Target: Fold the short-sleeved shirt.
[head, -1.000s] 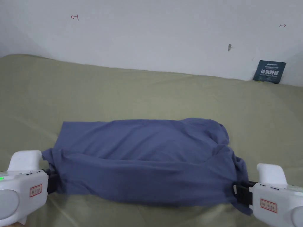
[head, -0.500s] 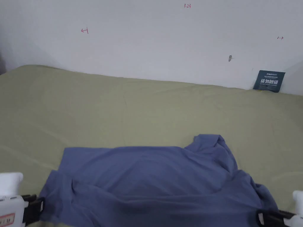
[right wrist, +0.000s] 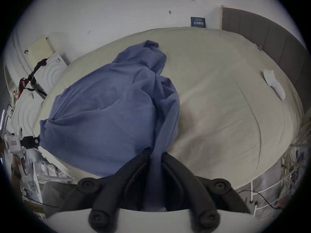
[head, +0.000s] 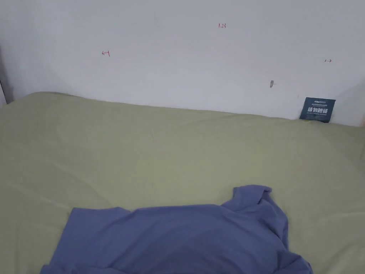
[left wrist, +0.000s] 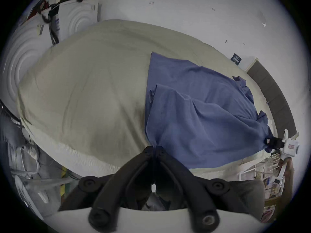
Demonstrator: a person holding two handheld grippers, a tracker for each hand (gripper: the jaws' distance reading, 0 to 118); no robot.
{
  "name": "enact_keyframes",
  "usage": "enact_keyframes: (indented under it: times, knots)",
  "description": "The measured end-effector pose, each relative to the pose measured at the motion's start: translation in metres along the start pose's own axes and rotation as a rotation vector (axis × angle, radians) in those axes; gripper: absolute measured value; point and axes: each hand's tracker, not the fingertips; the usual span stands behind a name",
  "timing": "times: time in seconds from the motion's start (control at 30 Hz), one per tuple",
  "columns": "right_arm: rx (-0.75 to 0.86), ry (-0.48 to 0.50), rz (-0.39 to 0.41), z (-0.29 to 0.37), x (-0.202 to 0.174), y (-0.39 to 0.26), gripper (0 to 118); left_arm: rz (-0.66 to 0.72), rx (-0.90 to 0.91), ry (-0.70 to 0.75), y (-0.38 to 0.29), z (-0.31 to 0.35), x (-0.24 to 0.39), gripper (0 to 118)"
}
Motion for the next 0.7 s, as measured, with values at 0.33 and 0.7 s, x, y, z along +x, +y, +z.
enact_keyframes:
  times: [0.33, 0.7]
  knots:
    - [0.256, 0.006, 0.045, 0.088, -0.029, 0.014, 90, -0.107, 0.237, 0.102, 0.011, 0.07, 0.044, 83]
    - [0.426, -0.083, 0.156, 0.127, -0.128, -0.031, 2, -0.235, 0.485, 0.104, -0.033, 0.111, 0.166, 0]
